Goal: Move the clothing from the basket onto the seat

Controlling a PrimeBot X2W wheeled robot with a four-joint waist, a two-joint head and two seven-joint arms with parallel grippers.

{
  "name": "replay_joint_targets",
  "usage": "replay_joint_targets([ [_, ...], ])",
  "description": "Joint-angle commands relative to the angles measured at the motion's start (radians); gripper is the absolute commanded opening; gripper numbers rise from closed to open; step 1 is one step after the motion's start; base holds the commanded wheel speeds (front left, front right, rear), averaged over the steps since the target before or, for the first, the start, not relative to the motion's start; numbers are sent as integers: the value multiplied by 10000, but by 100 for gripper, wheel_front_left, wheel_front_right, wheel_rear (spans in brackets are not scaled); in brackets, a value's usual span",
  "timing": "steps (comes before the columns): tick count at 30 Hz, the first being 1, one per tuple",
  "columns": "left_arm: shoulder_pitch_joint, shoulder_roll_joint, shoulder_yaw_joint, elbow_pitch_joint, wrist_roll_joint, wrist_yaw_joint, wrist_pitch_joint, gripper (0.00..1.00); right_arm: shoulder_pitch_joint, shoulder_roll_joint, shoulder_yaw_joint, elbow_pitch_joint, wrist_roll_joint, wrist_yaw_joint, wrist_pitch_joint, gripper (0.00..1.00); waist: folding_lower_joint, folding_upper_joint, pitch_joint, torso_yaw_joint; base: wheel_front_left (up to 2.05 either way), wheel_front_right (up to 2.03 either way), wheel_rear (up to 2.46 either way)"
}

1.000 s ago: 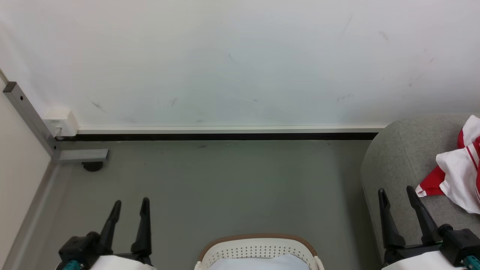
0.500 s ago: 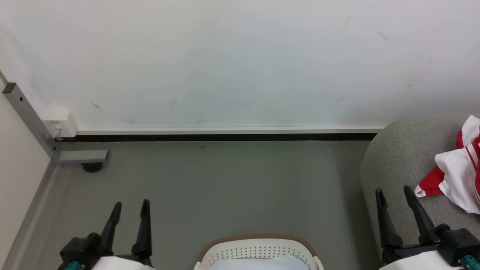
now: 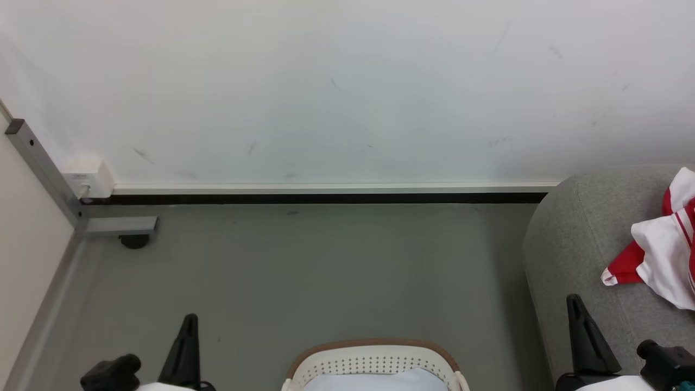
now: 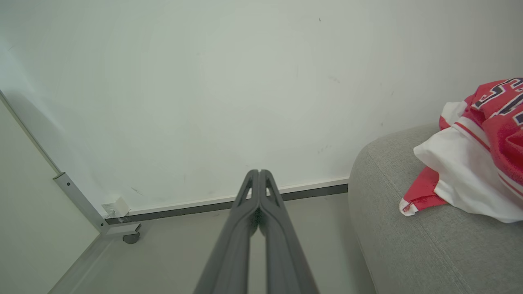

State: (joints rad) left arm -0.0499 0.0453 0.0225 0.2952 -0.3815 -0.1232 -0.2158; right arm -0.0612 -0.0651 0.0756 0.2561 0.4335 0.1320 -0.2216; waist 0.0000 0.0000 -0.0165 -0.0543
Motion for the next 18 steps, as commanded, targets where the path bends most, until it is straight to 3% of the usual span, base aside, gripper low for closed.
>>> replay_joint_targets([
  [1,-219,51,66,-167,-473,-10,84,0,-208,-37,-106,-165,441,-2,87,0,0,0,3,9,0,0,0],
  [18,-291,56,224,-289,-3046,-27,750,0,-293,-20,-472,-167,2920,-5,775,0,0,0,29,83,0,0,0],
])
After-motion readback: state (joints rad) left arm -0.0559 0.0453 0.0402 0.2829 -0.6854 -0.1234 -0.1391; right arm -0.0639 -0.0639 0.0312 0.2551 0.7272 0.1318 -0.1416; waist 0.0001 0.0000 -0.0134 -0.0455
